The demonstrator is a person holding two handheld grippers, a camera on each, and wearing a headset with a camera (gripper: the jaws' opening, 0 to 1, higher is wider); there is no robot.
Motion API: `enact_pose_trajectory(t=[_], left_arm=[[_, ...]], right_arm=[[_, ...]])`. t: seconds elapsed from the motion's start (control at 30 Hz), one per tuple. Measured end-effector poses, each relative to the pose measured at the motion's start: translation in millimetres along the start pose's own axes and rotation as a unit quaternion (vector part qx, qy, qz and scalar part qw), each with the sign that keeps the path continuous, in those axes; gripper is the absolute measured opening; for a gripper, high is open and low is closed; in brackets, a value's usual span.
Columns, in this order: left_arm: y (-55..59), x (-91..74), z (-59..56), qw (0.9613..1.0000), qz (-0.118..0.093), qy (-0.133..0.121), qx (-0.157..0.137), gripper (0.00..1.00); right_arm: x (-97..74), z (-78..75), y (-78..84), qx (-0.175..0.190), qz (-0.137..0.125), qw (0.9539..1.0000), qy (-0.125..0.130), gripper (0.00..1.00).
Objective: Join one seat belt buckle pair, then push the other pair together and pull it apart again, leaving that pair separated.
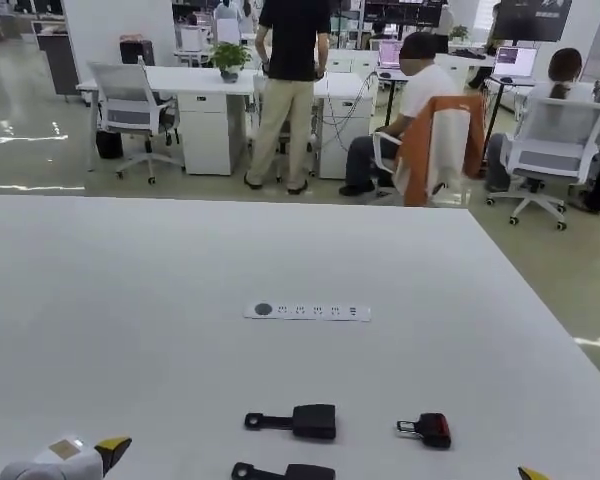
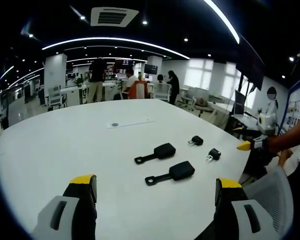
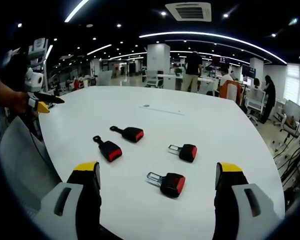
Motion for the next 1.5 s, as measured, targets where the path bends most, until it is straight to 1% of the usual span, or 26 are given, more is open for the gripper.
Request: enact_pose_trajectory(t=[0.23, 0.3, 0.47, 0.7, 1.1, 1.33, 1.5], left_arm=[[-0.8, 1.0, -0.8, 1.0, 0.002, 0.002, 0.002, 1.0], [-1.9, 2.2, -3.0, 1.0, 0.002, 0.003, 0.003, 1.0], [-2.9, 2.6, -6.0, 1.0, 0.003, 0.004, 0.004, 1.0], [-2.6, 2.8, -5.4, 1.0, 0.003, 0.004, 0.002, 1.0], [1.7, 8.0, -6.5, 0.9999, 0.007, 0.008, 0.001, 1.0], [2.6, 12.7, -8.8, 0.9999, 0.012, 0.011, 0.0, 1.0], [5.1, 16.0, -7.9, 0.9998, 0.017, 0.014, 0.002, 1.0]], right_arm=[[1.7, -3.8, 2.6, 0.0, 0.0, 1.0, -0.001, 0.95], [2.3, -5.1, 4.0, 0.001, 0.0, 1.0, -0.001, 0.95], [1.2, -4.4, 4.5, 0.002, 0.001, 1.0, 0.0, 0.95], [0.6, -3.8, 4.9, 0.005, 0.001, 1.0, 0.002, 0.95], [2.1, -0.8, 6.1, 0.008, 0.005, 1.0, -0.002, 0.94], [2.2, -2.6, 7.4, 0.01, 0.009, 0.9999, -0.002, 0.94], [4.0, -3.6, 9.6, 0.011, 0.013, 0.9999, -0.002, 0.94]])
Point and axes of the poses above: the centre of the closed fingertips' face, and the gripper's own axes: x roughly forward along the fingers, z roughly to its left, y roughly out of its underside, the point moved 7 cm from there along -x, roughly backward along the fingers, and after that the axes turned 10 degrees about -z, right-handed, at the moved point
